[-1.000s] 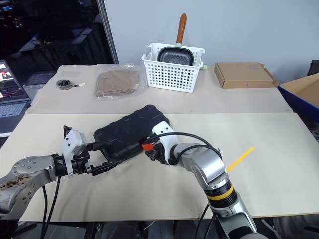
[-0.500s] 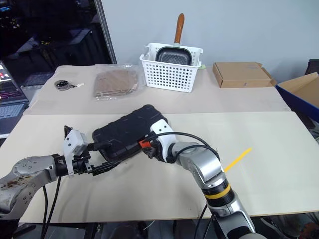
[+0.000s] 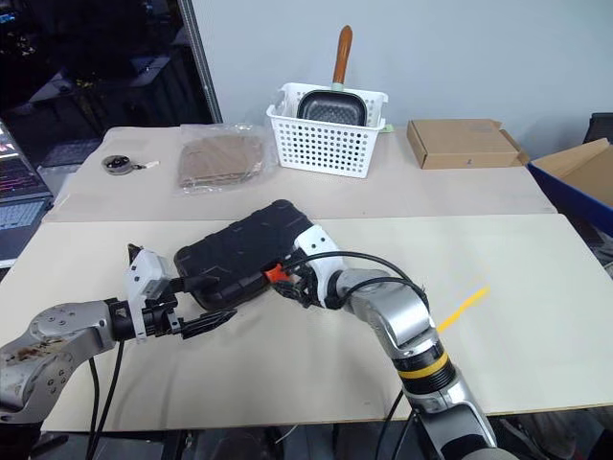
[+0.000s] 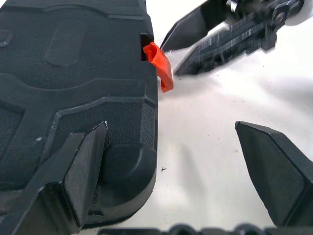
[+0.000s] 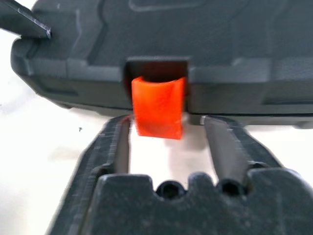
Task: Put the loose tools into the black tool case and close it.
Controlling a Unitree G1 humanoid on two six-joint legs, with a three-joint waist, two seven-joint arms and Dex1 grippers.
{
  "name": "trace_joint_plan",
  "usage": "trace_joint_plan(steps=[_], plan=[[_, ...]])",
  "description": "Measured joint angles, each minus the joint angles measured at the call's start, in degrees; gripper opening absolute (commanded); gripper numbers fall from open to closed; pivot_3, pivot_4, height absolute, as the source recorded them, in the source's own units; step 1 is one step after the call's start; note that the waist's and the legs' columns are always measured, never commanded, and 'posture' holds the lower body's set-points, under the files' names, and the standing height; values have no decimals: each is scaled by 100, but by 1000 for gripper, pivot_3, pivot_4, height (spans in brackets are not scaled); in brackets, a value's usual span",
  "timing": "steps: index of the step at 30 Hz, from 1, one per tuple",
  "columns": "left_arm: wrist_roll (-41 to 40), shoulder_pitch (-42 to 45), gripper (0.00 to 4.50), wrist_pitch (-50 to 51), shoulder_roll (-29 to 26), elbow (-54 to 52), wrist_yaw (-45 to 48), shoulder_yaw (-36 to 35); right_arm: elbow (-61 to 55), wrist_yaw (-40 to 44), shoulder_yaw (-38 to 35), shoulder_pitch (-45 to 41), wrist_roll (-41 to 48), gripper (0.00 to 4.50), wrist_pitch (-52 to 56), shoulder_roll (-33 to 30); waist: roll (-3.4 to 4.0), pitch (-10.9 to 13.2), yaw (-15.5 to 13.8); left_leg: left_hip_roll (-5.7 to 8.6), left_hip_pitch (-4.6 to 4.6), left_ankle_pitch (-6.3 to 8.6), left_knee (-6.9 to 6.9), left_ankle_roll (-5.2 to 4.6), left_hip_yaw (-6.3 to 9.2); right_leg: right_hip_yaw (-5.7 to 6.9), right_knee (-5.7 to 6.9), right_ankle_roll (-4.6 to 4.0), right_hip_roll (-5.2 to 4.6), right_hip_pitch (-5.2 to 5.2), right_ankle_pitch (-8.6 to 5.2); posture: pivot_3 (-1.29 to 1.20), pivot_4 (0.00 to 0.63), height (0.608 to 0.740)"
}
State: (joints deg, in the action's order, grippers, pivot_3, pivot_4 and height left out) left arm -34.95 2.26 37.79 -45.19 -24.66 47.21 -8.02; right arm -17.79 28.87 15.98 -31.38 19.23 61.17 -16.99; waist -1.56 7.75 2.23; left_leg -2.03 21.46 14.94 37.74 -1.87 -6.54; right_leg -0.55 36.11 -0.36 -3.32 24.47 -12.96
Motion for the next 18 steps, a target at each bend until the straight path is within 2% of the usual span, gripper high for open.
trace_joint_plan(steps=[4, 11, 18], plan=[[-99, 25, 4500, 148, -3, 9, -28, -43, -121, 146, -17, 11, 165, 75, 190, -170, 0, 0, 14, -1, -3, 0, 0, 0, 0, -2, 1, 0, 2, 0, 0, 0, 150, 740], [-115, 13, 4500, 226, -33, -20, -29, -64, 296, 90, 257, -119, 156, 21, 199, 96, 0, 0, 22, 0, -8, 0, 0, 0, -2, -4, 1, 0, 2, -4, 0, 0, 150, 740], [-103, 17, 4500, 235, -33, -35, -64, -60, 1535, -102, 422, -434, -210, 21, -274, 764, 0, 0, 26, -1, -7, -1, 0, 1, -2, -4, 2, -1, 2, -4, 1, 0, 150, 740]])
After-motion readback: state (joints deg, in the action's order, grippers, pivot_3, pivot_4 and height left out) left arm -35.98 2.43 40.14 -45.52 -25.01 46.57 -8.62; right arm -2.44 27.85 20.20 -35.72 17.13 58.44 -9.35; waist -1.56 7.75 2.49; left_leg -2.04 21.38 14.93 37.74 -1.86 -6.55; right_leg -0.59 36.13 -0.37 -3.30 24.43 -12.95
